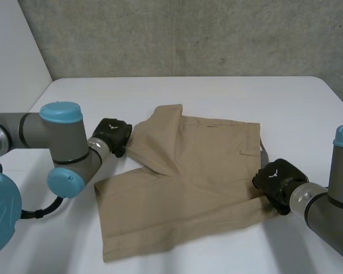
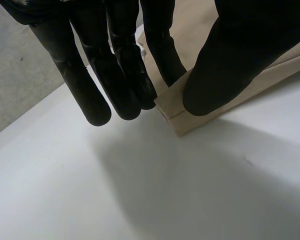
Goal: Fold the shorts.
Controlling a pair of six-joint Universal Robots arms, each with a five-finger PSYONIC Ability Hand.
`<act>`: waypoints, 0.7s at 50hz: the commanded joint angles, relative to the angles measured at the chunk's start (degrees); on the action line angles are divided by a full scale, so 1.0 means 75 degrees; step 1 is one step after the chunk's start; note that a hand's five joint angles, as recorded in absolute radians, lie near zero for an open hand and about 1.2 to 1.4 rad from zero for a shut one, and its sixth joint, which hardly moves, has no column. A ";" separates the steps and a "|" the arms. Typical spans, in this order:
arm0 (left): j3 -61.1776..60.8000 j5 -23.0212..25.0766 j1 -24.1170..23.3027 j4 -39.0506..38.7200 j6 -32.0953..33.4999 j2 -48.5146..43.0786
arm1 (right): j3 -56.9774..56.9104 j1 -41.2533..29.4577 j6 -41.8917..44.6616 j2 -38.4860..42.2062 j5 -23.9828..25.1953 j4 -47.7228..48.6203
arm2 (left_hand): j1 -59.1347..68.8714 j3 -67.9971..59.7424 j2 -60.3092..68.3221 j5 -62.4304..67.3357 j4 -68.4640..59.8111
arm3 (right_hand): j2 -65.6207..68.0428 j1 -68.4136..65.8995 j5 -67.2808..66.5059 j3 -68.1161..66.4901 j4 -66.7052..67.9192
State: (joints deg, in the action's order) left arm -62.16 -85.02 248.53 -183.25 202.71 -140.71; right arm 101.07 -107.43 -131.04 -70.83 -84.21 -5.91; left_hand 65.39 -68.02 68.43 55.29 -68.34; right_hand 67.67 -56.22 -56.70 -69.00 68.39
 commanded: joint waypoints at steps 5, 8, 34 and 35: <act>-0.1273 -0.1789 -0.0160 -0.0784 0.0405 0.1147 | 0.0000 -0.0054 -0.0012 -0.0013 -0.0011 0.0026 | 0.1948 -0.1597 0.1542 0.1961 -0.1555 | 0.1644 -0.3170 -0.1773 -0.1467 0.1548; -0.1648 -0.1836 -0.0184 -0.1171 0.0768 0.1276 | -0.0011 -0.0054 -0.0036 -0.0036 -0.0011 0.0038 | 0.1948 -0.1597 0.1542 0.1961 -0.1555 | 0.1644 -0.3170 -0.1773 -0.1467 0.1548; -0.3733 -0.1871 -0.0922 -0.1301 0.1228 0.3794 | -0.0351 -0.0019 -0.1066 -0.0341 0.0048 0.0002 | -0.4935 0.5285 -0.5340 -0.4921 0.5327 | 0.1644 -0.3170 -0.1773 -0.1467 0.1548; -0.3886 -0.1871 -0.0922 -0.1289 0.1052 0.4017 | -0.0386 -0.0019 -0.1125 -0.0353 0.0048 0.0002 | -0.4935 0.5285 -0.5340 -0.4921 0.5327 | 0.1644 -0.3170 -0.1773 -0.1467 0.1548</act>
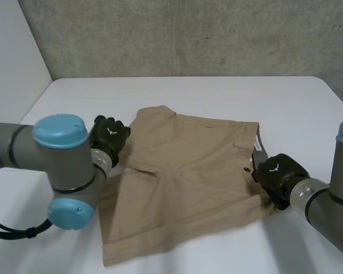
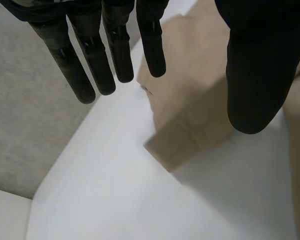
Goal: Fold the shorts.
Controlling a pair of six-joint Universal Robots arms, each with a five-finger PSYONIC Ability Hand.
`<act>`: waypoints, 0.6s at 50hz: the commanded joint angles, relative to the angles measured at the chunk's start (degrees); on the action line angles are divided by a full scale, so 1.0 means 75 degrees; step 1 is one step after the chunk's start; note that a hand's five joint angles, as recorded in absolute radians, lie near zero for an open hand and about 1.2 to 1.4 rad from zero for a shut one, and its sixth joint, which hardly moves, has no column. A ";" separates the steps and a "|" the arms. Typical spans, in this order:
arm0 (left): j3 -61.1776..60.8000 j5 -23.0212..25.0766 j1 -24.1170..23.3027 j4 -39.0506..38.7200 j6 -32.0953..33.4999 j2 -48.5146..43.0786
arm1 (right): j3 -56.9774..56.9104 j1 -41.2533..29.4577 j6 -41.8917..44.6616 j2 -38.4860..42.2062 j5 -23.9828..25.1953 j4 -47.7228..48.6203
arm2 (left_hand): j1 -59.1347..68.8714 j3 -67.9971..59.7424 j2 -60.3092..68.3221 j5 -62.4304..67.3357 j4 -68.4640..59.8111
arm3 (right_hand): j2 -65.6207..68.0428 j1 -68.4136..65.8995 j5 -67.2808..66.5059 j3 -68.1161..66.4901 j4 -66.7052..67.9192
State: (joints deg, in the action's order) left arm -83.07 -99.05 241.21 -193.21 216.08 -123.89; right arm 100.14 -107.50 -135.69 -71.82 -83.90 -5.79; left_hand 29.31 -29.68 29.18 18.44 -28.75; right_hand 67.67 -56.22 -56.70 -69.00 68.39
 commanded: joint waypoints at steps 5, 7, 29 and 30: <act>-0.1989 0.0023 -0.0064 0.0588 -0.2148 0.2969 | -0.0519 0.0013 -0.0902 -0.0221 0.0019 -0.0013 | 0.0078 -0.0029 0.0094 0.0193 -0.0152 | 0.1644 -0.3170 -0.1773 -0.1467 0.1548; -0.2259 0.0070 -0.0204 0.1313 -0.2816 0.3392 | -0.0578 0.0025 -0.1032 -0.0221 0.0031 -0.0002 | 0.0235 -0.0186 0.0252 0.0350 -0.0310 | 0.1644 -0.3170 -0.1773 -0.1467 0.1548; -0.2905 0.0761 -0.0556 0.3086 -0.4318 0.2575 | -0.0801 -0.0104 -0.1196 -0.0104 0.0007 0.0033 | 0.0213 -0.0163 0.0229 0.0328 -0.0287 | 0.1644 -0.3170 -0.1773 -0.1467 0.1548; -0.2847 0.0761 -0.0556 0.3074 -0.4318 0.2469 | -0.0801 -0.0104 -0.1197 -0.0104 -0.0004 0.0045 | 0.0324 -0.0275 0.0341 0.0439 -0.0399 | 0.1644 -0.3170 -0.1773 -0.1467 0.1548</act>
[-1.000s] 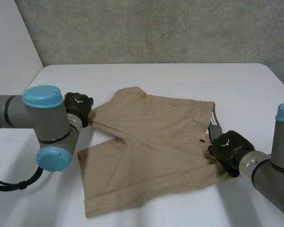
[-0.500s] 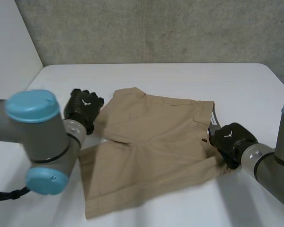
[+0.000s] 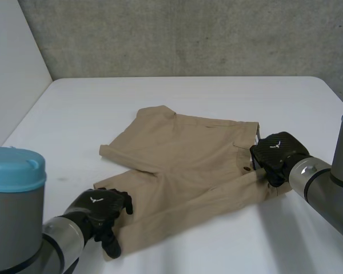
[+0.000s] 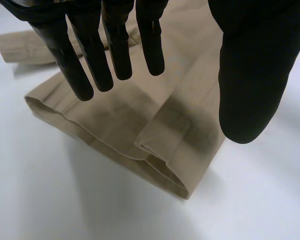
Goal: Fold the shorts.
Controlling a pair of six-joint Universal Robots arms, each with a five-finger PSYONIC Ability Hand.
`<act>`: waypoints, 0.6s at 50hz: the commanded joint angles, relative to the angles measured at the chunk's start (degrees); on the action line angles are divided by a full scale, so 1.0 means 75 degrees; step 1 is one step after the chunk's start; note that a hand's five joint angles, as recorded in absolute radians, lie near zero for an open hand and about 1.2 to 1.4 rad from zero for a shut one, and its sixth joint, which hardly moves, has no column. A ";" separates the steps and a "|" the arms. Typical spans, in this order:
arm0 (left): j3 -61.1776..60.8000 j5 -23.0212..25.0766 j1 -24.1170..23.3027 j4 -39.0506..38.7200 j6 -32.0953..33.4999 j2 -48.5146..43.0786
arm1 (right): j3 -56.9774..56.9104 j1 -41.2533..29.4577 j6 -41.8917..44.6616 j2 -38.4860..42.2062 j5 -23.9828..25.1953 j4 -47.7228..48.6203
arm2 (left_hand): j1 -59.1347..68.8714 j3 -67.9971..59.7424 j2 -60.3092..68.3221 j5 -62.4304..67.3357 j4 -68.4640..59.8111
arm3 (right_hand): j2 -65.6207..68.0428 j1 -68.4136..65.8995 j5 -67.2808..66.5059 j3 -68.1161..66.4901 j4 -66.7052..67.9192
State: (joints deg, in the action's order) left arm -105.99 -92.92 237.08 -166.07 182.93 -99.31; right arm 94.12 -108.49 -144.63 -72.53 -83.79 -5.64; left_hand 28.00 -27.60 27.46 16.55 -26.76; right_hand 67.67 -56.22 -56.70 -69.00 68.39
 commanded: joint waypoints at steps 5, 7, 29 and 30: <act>0.0772 -0.0103 -0.0018 -0.0719 0.0090 -0.1454 | -0.0022 0.0016 0.0053 0.0014 -0.0019 0.0260 | 0.6792 -0.6845 0.6864 0.6985 -0.6958 | 0.1644 -0.3170 -0.1773 -0.1467 0.1548; 0.1285 -0.0196 -0.0029 -0.1034 0.0114 -0.1687 | -0.0127 0.0004 0.0077 0.0061 -0.0031 0.0330 | 0.6933 -0.6986 0.7006 0.7126 -0.7099 | 0.1644 -0.3170 -0.1773 -0.1467 0.1548; 1.1317 -0.0654 0.0334 -0.3345 0.4636 -0.8342 | -0.5984 -0.0406 0.1528 0.5156 -0.0898 0.3235 | 0.6933 -0.6986 0.7006 0.7126 -0.7099 | 0.1644 -0.3170 -0.1773 -0.1467 0.1548; 1.1888 -0.0619 0.0334 -0.3601 0.4742 -0.8844 | -0.6172 -0.0418 0.1716 0.5414 -0.0945 0.3376 | 0.6933 -0.6986 0.7006 0.7126 -0.7099 | 0.1644 -0.3170 -0.1773 -0.1467 0.1548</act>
State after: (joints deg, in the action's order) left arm -37.07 -98.37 239.77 -187.86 211.46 -146.07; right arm 60.55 -110.90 -140.39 -46.94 -90.03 9.49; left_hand 66.40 -68.08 68.63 55.16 -68.40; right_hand 67.67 -56.22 -56.70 -69.00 68.40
